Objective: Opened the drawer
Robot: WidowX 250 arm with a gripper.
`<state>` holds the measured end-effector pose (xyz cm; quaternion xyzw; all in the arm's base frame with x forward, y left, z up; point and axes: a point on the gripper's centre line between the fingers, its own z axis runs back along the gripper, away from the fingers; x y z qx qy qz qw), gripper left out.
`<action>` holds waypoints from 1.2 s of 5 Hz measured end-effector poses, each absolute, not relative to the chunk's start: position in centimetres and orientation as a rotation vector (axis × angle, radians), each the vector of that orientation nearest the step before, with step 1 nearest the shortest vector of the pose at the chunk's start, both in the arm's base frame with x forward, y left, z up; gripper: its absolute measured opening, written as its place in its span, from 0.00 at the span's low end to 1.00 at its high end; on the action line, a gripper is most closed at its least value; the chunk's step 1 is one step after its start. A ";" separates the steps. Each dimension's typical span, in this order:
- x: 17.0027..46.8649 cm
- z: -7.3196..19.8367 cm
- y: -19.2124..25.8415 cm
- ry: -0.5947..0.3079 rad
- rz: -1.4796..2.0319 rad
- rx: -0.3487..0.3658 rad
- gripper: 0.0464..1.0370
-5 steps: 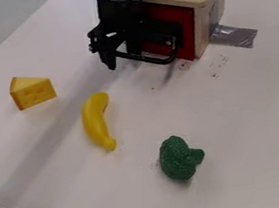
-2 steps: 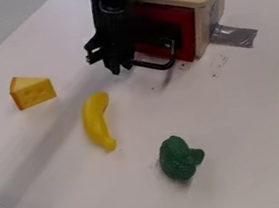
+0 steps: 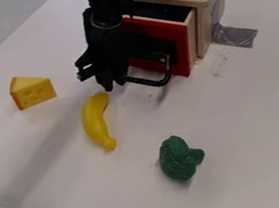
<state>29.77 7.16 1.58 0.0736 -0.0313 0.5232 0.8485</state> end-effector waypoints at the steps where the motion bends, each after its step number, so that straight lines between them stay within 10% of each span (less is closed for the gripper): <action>1: 29.4 1.7 7.0 -0.061 1.107 0.152 0.20; 6: 27.3 1.4 6.8 -0.086 1.087 0.165 0.20</action>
